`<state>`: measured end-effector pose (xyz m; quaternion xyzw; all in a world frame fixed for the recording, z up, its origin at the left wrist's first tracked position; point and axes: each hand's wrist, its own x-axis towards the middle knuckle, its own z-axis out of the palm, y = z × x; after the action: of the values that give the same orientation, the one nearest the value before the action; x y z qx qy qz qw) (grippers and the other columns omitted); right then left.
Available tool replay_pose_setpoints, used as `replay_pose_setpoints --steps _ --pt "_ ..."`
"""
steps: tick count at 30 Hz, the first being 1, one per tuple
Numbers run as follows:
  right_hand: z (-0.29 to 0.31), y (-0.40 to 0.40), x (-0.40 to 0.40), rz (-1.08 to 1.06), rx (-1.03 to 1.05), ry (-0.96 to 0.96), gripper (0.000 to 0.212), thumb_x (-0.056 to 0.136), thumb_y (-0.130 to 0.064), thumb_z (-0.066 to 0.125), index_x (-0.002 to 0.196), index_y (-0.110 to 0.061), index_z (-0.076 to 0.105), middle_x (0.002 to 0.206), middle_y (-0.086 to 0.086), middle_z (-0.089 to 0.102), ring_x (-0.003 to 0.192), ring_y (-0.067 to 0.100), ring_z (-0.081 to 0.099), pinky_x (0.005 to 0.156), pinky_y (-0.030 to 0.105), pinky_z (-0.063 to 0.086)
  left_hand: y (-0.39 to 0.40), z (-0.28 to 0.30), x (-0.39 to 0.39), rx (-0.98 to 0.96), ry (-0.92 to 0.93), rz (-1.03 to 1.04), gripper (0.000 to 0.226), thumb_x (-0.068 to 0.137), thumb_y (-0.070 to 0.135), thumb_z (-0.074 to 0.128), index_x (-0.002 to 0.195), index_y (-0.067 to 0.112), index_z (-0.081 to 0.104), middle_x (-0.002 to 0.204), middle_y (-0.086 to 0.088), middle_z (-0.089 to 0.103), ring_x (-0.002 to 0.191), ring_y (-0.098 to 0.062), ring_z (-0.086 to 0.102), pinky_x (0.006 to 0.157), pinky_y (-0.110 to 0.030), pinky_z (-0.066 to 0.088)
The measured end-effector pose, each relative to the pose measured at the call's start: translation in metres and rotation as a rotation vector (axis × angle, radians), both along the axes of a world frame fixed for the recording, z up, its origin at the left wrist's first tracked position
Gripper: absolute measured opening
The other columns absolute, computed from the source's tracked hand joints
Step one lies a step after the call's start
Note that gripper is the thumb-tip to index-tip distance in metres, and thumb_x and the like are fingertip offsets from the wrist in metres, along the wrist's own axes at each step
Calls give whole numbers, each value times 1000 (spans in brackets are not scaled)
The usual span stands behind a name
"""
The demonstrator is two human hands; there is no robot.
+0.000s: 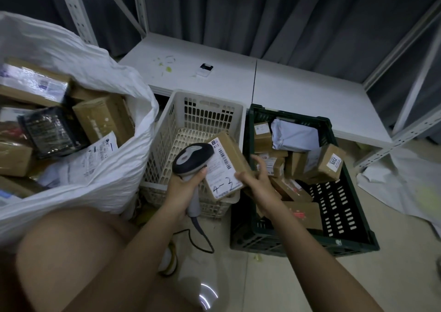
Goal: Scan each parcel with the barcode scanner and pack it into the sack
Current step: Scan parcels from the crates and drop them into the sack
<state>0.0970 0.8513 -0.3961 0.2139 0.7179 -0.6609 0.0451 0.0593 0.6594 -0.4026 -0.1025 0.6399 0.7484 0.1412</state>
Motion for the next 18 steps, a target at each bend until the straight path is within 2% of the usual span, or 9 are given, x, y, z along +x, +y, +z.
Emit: replay_pose_setpoints --steps 2,5,8,10,12,15,18 --pt "0 0 0 119 46 -36 65 71 -36 73 126 -47 40 129 5 47 114 27 55 92 38 52 1 -1 1 7 0 -7 52 81 21 75 129 13 57 120 -2 66 109 -17 62 91 -33 51" --pt "1 4 -3 139 -3 -58 52 80 -26 75 118 -31 40 123 6 49 109 24 57 89 38 53 -1 2 0 11 21 15 51 83 20 73 130 14 57 121 -1 65 105 -12 62 83 -27 51" --pt "6 1 -9 75 68 -90 40 86 -46 67 99 -22 39 114 6 57 101 21 61 85 41 51 -3 5 0 23 53 9 54 81 19 75 131 17 55 125 2 63 112 -12 60 97 -34 49" --pt "10 -1 -14 33 116 -99 38 88 -50 62 95 -21 38 110 7 59 94 20 61 77 39 50 -5 9 1 39 77 -24 50 82 16 74 128 19 56 125 3 63 114 -12 59 101 -36 47" --pt "13 2 -18 21 36 -89 31 89 -40 63 107 -25 43 117 9 58 99 24 62 80 42 53 -8 11 2 54 91 -48 49 83 14 72 128 20 55 126 3 62 115 -12 58 103 -37 46" --pt "17 6 -18 51 -103 -87 56 80 -28 63 131 -36 40 119 10 60 106 30 62 79 45 53 -11 13 2 51 106 -73 53 83 15 72 132 18 54 128 2 61 118 -13 57 105 -38 44" --pt "17 8 -18 35 -132 -60 59 82 -18 65 131 -36 39 121 15 59 106 32 62 78 46 54 -12 14 3 32 114 -80 51 83 16 72 131 21 54 129 3 60 118 -13 56 105 -37 43"
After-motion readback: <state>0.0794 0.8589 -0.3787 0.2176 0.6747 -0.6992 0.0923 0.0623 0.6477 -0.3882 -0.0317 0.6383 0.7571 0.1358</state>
